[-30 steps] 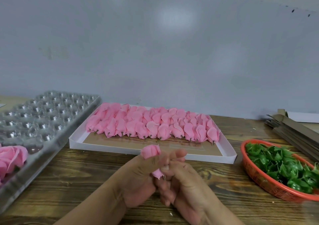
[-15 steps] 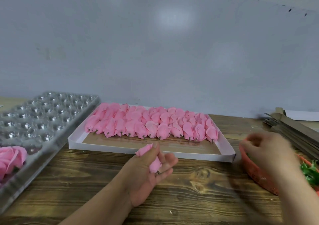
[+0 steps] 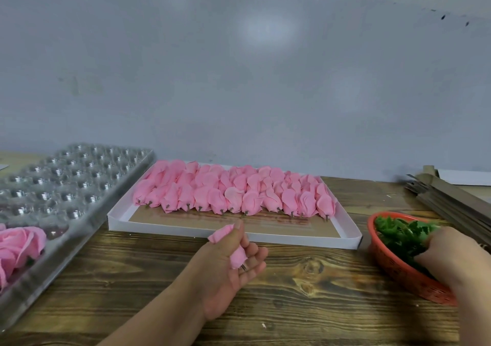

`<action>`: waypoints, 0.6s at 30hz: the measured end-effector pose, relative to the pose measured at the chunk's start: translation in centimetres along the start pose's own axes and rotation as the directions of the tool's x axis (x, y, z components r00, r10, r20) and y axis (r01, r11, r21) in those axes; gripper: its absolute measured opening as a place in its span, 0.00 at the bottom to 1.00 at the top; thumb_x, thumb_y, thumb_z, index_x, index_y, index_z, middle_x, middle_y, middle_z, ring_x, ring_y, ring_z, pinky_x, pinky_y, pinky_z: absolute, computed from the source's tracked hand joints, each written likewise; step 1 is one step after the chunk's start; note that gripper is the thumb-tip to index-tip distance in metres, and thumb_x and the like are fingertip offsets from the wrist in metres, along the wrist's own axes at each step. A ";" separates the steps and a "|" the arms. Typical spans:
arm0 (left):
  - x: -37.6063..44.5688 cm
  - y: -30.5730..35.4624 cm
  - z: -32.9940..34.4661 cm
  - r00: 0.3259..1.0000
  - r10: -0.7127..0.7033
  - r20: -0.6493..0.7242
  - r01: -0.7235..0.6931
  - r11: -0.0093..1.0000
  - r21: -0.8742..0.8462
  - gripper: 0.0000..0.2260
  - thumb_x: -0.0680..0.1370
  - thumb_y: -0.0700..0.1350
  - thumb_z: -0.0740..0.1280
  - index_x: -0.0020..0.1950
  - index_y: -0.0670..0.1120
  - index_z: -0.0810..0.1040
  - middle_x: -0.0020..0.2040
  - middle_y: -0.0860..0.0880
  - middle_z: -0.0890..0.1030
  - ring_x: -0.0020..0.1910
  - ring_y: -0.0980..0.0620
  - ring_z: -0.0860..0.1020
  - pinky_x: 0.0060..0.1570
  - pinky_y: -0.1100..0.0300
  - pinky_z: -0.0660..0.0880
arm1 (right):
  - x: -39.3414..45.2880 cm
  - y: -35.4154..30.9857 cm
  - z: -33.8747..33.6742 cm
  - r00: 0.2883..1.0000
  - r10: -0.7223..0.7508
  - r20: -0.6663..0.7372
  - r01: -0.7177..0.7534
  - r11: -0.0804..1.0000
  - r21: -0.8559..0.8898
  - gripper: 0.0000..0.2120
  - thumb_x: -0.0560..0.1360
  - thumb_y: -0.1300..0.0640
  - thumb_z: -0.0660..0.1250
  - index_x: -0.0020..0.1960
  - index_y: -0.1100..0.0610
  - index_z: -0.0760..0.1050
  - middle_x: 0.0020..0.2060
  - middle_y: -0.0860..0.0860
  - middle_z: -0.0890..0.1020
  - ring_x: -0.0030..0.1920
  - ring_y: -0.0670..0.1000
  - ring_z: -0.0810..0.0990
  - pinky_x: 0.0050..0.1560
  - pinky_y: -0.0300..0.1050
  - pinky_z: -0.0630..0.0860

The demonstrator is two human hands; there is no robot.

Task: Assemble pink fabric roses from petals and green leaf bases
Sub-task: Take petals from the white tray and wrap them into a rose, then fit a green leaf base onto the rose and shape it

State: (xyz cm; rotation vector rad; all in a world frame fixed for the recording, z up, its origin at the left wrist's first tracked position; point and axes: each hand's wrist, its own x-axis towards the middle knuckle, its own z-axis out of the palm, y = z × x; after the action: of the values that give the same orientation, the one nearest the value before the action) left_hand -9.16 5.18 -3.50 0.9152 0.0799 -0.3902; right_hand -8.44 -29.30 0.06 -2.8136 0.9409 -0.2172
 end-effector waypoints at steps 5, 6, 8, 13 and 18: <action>-0.1 -0.2 -0.1 1.000 0.000 0.001 0.000 1.000 0.006 0.13 0.70 0.51 0.68 0.29 0.45 0.78 0.32 0.45 0.79 0.39 0.47 0.84 0.40 0.53 0.80 | -1.1 -0.8 -0.8 0.999 0.014 -0.029 -0.013 1.000 0.020 0.04 0.68 0.63 0.68 0.35 0.58 0.77 0.35 0.57 0.79 0.39 0.59 0.78 0.44 0.53 0.78; -0.1 -0.1 -0.1 1.000 0.000 0.001 0.000 1.000 0.010 0.14 0.71 0.51 0.68 0.29 0.45 0.78 0.32 0.45 0.79 0.39 0.47 0.84 0.40 0.53 0.80 | -1.4 -1.0 -1.0 1.000 0.005 -0.021 -0.005 1.000 0.013 0.03 0.68 0.63 0.68 0.36 0.57 0.77 0.36 0.56 0.79 0.39 0.58 0.78 0.44 0.53 0.79; -0.1 -0.1 0.0 1.000 -0.002 -0.002 0.002 1.000 0.015 0.13 0.70 0.51 0.68 0.29 0.44 0.78 0.32 0.45 0.79 0.38 0.47 0.84 0.40 0.53 0.81 | -2.1 -1.3 -1.6 1.000 -0.013 -0.003 0.013 1.000 0.012 0.05 0.68 0.64 0.67 0.36 0.56 0.78 0.36 0.56 0.79 0.39 0.58 0.77 0.44 0.53 0.79; -0.2 -0.2 0.0 1.000 -0.003 -0.006 0.004 1.000 0.019 0.13 0.70 0.51 0.68 0.30 0.44 0.77 0.32 0.45 0.78 0.38 0.47 0.84 0.39 0.53 0.81 | -3.3 -1.7 -2.0 0.999 -0.024 0.044 0.029 0.994 -0.101 0.06 0.69 0.63 0.64 0.38 0.53 0.77 0.38 0.53 0.79 0.42 0.55 0.78 0.51 0.51 0.76; -0.1 -0.3 0.0 1.000 -0.005 -0.010 0.005 1.000 0.014 0.13 0.70 0.51 0.68 0.29 0.44 0.78 0.32 0.44 0.79 0.38 0.46 0.84 0.39 0.53 0.81 | -3.6 -1.9 -2.4 0.998 -0.003 -0.059 -0.001 0.998 -0.069 0.06 0.71 0.60 0.65 0.47 0.53 0.78 0.48 0.56 0.80 0.52 0.58 0.76 0.48 0.48 0.71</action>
State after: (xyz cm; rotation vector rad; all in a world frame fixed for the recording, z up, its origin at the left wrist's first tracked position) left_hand -9.39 5.06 -3.64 0.9312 0.0891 -0.3910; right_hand -10.69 -25.90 2.47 -2.8853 0.9773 -0.2743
